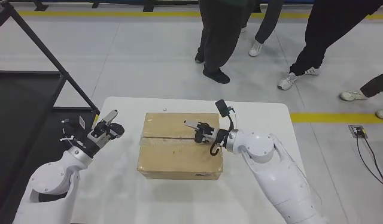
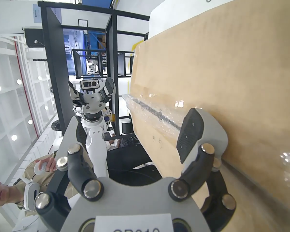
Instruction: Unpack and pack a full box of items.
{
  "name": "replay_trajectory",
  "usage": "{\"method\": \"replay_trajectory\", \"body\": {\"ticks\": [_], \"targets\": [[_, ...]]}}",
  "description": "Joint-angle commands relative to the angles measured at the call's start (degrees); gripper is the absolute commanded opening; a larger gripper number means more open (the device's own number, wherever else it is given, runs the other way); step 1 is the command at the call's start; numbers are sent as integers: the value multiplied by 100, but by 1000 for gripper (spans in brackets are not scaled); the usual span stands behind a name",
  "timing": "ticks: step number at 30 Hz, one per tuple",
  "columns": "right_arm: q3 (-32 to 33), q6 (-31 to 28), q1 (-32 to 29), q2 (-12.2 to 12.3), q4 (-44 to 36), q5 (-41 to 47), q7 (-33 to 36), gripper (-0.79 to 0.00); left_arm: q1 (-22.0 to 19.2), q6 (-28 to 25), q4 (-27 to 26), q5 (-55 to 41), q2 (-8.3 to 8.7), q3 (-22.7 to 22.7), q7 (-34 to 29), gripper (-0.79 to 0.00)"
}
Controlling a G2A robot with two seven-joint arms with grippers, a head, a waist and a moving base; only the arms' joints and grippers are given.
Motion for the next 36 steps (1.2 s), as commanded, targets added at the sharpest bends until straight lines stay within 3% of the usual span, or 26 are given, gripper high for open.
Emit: {"method": "replay_trajectory", "body": {"ticks": [1, 9, 24, 30, 36], "targets": [[198, 38, -140, 51, -144, -9, -55, 0, -32, 7, 17, 8, 8, 10, -22, 0], [814, 189, -627, 212, -477, 42, -188, 0, -130, 26, 71, 23, 29, 77, -47, 0], [1384, 203, -1072, 379, -655, 194, -304, 0, -177, 92, 51, 62, 50, 236, 32, 0], [1428, -182, -1179, 395, -767, 483, -323, 0, -184, 99, 38, 84, 56, 302, 79, 0], [1158, -3, -934, 395, -486, 333, -131, 0, -196, 113, 39, 77, 63, 343, 103, 0]]}}
